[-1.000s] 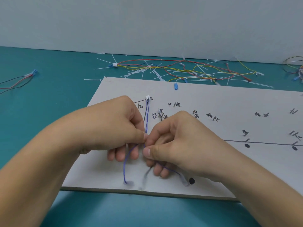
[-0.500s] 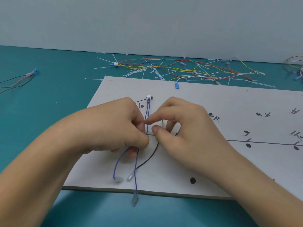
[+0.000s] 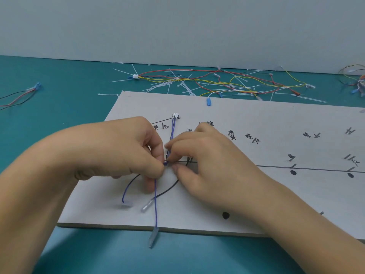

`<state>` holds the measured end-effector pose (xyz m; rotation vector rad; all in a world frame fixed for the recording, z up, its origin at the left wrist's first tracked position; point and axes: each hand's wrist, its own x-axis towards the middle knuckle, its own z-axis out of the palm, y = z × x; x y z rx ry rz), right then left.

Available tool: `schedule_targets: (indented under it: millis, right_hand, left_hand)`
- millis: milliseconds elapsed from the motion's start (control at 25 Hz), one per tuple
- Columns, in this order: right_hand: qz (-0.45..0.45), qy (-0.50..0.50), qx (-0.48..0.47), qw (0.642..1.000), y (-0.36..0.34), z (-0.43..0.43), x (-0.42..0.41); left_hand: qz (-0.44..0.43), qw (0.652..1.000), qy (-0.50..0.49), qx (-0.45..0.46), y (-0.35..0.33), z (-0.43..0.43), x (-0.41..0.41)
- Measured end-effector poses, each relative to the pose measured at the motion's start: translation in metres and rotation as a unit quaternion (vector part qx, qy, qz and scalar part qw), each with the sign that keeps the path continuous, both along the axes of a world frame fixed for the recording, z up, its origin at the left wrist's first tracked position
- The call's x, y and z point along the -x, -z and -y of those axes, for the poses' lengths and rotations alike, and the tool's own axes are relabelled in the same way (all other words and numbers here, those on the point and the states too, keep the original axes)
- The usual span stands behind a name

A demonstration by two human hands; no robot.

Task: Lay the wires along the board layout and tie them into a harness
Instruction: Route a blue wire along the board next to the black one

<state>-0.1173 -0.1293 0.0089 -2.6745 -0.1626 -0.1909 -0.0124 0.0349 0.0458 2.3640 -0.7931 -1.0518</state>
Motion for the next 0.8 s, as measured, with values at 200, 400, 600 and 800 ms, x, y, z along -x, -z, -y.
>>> schedule_targets:
  millis: [200, 400, 600, 800]
  right_hand:
    - [-0.032, 0.013, -0.013, 0.999, -0.002, 0.007, -0.002]
    - [-0.031, 0.023, -0.029, 0.999, -0.004, 0.014, -0.004]
    - [-0.044, 0.004, -0.033, 0.998, -0.003, 0.01, -0.003]
    - [-0.039, 0.008, -0.068, 0.997, -0.003, 0.01, -0.003]
  left_hand:
    - [-0.045, 0.998, -0.024, 0.024, 0.003, 0.007, 0.003]
    - [-0.102, 0.987, -0.074, 0.102, 0.006, 0.009, 0.001]
    - [-0.079, 0.993, -0.031, 0.084, -0.004, -0.008, -0.012]
    - [-0.083, 0.993, 0.021, 0.082, -0.007, -0.026, -0.026]
